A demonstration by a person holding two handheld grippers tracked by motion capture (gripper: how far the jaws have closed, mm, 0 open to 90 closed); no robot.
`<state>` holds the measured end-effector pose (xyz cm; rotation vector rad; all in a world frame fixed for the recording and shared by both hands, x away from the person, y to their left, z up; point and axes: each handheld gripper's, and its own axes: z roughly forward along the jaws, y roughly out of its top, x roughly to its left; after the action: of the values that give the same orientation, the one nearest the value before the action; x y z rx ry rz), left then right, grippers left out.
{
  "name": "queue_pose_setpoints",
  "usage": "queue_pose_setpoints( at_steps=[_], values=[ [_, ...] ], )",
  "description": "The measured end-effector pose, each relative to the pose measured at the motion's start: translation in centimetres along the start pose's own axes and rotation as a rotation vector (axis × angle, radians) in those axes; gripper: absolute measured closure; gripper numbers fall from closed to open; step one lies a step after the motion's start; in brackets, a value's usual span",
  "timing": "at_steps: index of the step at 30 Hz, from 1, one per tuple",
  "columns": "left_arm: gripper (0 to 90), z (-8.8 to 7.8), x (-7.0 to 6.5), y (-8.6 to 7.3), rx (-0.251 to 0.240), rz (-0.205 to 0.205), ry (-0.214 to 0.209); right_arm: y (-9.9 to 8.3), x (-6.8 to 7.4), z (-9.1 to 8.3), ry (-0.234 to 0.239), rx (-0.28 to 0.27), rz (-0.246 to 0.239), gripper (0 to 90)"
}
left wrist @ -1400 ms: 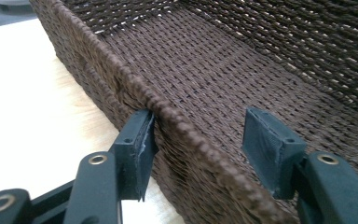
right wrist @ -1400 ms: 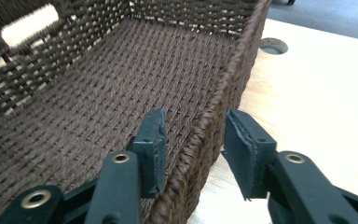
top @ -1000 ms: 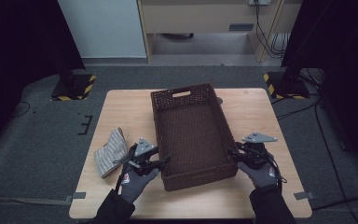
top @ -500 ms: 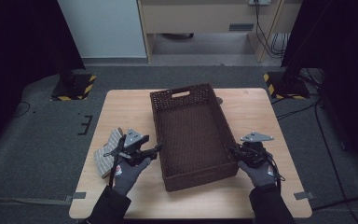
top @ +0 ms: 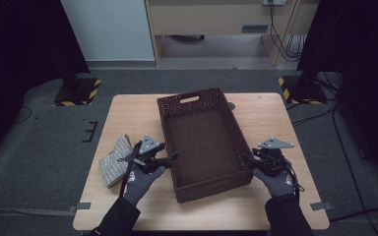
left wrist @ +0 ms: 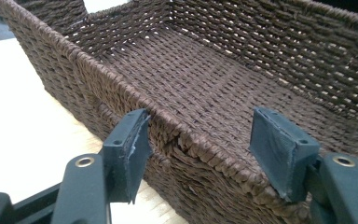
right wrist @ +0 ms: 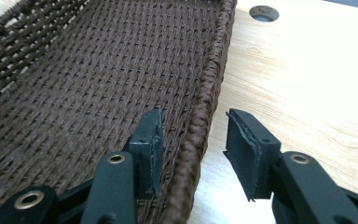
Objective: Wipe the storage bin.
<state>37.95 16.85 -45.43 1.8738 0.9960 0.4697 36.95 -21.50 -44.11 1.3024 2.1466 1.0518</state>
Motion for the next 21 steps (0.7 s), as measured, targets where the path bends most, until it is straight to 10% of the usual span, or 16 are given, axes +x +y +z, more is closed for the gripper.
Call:
queue_pose_setpoints(
  at_steps=[21],
  values=[
    [29.4, 1.1, 2.0, 1.2, -0.019, -0.007, 0.049, -0.5, -1.4, 0.5, -0.102, 0.013, 0.014, 56.8]
  ],
)
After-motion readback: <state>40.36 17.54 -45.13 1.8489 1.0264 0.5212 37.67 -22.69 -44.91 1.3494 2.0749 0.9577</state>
